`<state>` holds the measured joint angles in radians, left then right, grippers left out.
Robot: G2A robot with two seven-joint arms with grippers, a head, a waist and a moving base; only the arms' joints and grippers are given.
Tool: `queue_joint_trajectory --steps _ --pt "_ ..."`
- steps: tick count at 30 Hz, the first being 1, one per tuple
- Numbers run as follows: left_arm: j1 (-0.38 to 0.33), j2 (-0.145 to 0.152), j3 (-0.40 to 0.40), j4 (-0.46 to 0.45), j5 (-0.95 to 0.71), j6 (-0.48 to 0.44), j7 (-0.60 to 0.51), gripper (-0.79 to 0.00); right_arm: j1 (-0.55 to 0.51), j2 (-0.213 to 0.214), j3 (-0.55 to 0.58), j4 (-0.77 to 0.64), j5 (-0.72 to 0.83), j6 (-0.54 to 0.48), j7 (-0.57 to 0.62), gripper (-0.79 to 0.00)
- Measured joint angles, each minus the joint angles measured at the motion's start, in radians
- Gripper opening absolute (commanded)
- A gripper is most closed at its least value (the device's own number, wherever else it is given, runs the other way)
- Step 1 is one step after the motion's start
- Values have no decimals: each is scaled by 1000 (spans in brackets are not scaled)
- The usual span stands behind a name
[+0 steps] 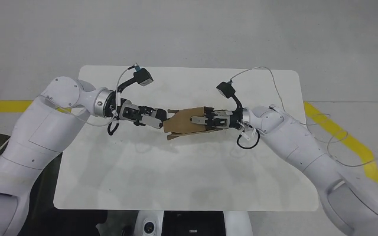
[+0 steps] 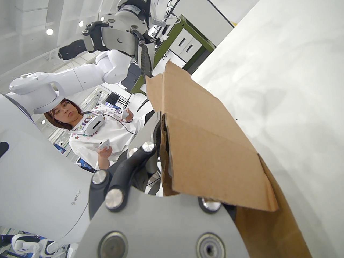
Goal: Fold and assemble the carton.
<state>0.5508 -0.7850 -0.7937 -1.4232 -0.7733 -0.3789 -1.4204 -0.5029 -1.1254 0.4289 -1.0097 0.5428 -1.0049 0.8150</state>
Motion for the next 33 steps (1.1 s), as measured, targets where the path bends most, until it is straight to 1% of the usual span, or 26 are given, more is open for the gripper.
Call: queue_joint_trajectory --steps 2,4,8,13,18,22,26,33 --pt "16 4 -16 -3 25 16 39 0 -10 2 8 -10 -12 18 -15 -785" --pt "32 9 -32 -8 37 27 54 0 -20 7 25 -25 -29 36 -28 -785" --pt "71 19 -64 -27 51 43 59 0 -43 28 72 -72 -45 72 -23 -785" --pt "100 19 -74 -67 56 59 51 0 -73 46 118 -141 -67 124 -16 -785" --pt "113 11 -76 -80 60 61 58 0 -100 53 152 -192 -89 161 -20 -785" --pt "121 1 -79 -86 -8 56 46 0 -117 54 175 -206 -122 182 -39 -785" --pt "126 -12 -85 -83 -103 54 32 0 -131 48 185 -225 -164 202 -63 -785" --pt "108 -39 -63 -78 -126 60 22 0 -139 28 183 -249 -198 214 -73 -785"
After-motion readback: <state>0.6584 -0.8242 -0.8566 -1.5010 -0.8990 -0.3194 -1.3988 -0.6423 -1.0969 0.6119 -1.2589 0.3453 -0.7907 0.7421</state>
